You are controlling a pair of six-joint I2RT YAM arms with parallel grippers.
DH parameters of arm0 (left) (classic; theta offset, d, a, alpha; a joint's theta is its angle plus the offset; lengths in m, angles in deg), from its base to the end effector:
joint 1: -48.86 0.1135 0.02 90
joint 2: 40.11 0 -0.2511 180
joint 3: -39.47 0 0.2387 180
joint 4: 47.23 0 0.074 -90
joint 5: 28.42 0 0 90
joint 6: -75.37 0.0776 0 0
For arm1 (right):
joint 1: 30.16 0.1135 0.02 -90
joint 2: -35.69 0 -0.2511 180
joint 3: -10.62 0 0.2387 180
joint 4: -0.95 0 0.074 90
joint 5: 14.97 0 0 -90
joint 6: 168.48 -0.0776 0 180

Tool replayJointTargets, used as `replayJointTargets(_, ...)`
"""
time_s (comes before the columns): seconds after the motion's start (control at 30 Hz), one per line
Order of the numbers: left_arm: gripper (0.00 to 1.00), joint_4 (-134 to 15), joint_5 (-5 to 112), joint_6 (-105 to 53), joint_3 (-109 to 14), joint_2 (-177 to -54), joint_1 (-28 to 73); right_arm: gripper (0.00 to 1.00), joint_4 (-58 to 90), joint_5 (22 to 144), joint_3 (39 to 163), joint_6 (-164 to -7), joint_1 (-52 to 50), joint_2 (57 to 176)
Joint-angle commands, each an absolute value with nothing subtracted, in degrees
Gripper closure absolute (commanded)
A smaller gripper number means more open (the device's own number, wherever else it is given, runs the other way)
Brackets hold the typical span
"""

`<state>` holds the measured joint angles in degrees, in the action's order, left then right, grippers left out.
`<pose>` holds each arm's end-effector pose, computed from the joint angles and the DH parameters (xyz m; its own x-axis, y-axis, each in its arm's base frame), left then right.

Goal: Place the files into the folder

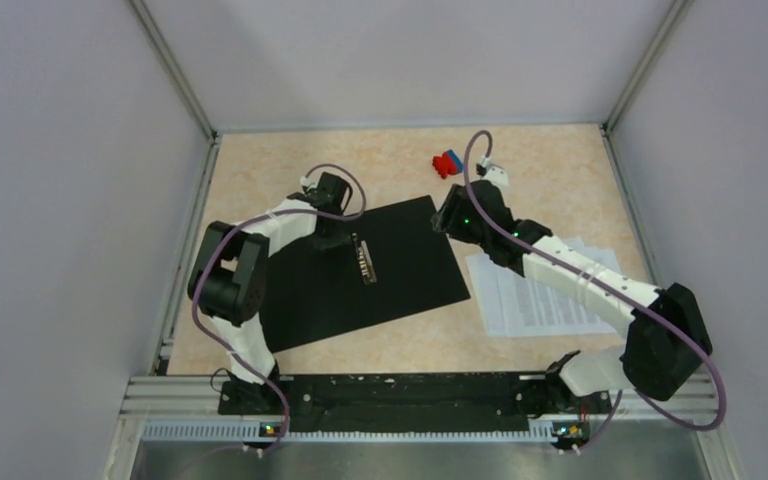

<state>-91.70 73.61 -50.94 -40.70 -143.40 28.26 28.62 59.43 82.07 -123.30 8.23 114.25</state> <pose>0.3374 -0.1096 0.1256 -0.8571 -0.2966 -0.4213 -0.2951 0.9529 -0.0705 0.2710 0.1881 0.2452 -0.6167 0.3775 -0.6907 0.0137 0.8825 0.4701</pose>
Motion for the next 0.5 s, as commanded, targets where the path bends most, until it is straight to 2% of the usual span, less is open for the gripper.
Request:
replayJointTargets(0.0, 0.46, -88.7, 75.9, -47.0, -47.1, -149.8, 29.2, 0.47, 34.7, 55.7, 80.4, -121.0, 4.7, 110.1)
replayJointTargets(0.27, 0.45, -91.7, 75.5, -39.9, -63.9, -160.3, 30.5, 0.37, 37.6, 56.6, 69.8, -124.3, -4.9, 104.0)
replayJointTargets(0.37, 0.45, -94.0, 74.1, -38.7, -69.7, -162.8, 31.0, 0.27, 41.8, 54.1, 65.8, -130.4, -7.8, 100.5)
replayJointTargets(0.47, 0.42, -93.8, 70.7, -36.7, -72.9, -160.5, 29.6, 0.13, 53.1, 46.4, 64.7, -141.5, -7.9, 94.8)
